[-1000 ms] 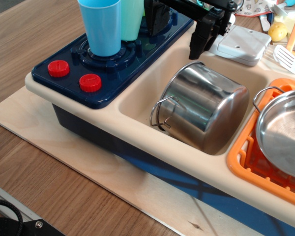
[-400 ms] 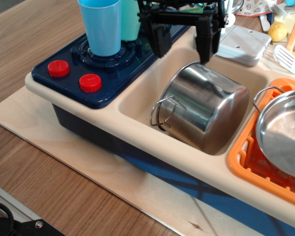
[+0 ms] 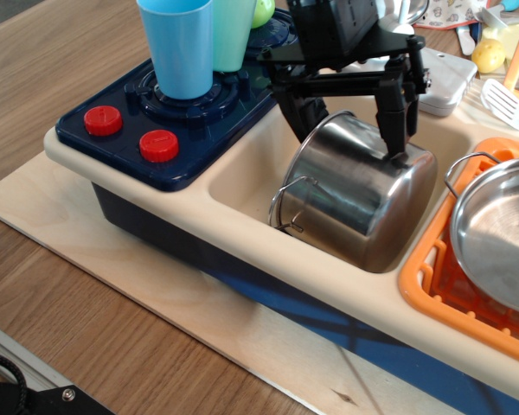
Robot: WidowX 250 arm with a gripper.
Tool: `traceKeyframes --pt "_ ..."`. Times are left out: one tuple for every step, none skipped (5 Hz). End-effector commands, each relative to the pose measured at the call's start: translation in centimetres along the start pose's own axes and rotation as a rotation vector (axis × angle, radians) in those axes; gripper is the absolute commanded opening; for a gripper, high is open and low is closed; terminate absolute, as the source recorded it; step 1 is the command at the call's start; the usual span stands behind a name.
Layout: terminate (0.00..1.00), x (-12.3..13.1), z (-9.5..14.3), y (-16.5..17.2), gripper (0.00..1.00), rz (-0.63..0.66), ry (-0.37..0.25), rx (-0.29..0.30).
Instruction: Flip pot upright which is in sink
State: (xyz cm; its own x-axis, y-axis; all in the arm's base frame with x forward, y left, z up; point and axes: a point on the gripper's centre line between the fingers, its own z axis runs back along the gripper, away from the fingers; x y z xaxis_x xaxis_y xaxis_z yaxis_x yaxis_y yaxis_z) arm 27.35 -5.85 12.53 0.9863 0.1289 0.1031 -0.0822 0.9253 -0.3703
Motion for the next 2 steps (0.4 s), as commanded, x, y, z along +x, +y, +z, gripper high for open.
traceKeyframes --pt "0.00 0.11 -0.73 -1.54 1.00 0.019 -0.062 -0.017" --pt "0.00 0.37 -0.75 -1.85 0.00 0.009 -0.048 0.030"
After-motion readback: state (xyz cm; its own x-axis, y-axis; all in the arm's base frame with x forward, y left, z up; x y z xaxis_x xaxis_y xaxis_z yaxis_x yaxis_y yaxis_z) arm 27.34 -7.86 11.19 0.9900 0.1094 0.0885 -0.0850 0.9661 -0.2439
